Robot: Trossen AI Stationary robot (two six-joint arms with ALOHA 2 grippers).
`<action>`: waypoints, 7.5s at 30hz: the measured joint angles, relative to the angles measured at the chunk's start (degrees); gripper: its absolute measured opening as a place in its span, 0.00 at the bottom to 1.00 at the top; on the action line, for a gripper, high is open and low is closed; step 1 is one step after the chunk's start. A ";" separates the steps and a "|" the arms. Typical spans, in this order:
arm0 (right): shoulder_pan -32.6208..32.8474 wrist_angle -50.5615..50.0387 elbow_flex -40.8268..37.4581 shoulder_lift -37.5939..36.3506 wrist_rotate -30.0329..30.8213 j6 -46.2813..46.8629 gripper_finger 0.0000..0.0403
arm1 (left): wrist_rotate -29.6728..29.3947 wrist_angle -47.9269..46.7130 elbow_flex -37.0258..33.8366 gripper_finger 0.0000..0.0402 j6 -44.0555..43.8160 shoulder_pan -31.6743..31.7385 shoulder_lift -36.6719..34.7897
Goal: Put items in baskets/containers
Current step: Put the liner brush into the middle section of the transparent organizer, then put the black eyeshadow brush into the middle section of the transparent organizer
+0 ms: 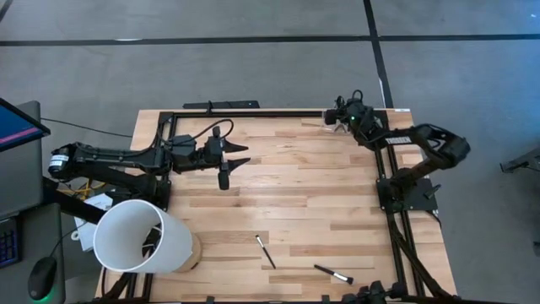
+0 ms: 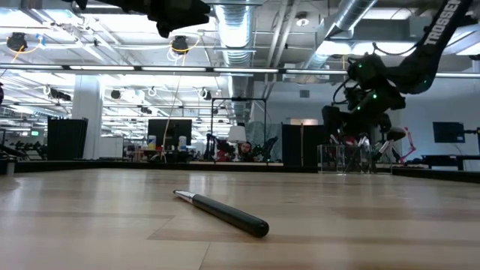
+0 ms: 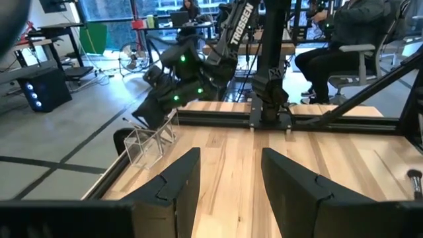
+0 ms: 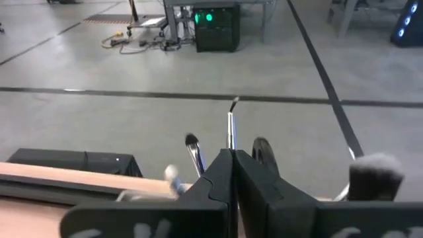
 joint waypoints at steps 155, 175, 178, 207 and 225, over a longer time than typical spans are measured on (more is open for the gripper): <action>75.10 -64.31 66.90 37.33 -5.95 35.51 0.17 | 9.13 -5.68 -2.32 0.39 -4.58 -12.19 -7.26; 78.84 -62.61 72.20 43.86 -4.80 38.08 0.23 | 9.07 -2.60 -9.51 0.39 -15.33 -16.73 -11.57; 79.30 -69.83 78.91 47.69 -4.57 39.94 0.23 | 8.87 -2.20 -9.51 0.39 -16.11 -17.96 -11.57; 77.31 -98.69 103.36 60.80 -6.07 47.58 0.23 | 2.05 0.30 -12.30 0.39 -16.55 -25.70 -11.38; 77.31 -94.06 98.49 60.80 -4.55 47.92 0.23 | 2.01 2.36 -12.96 0.39 -16.33 -25.68 -11.35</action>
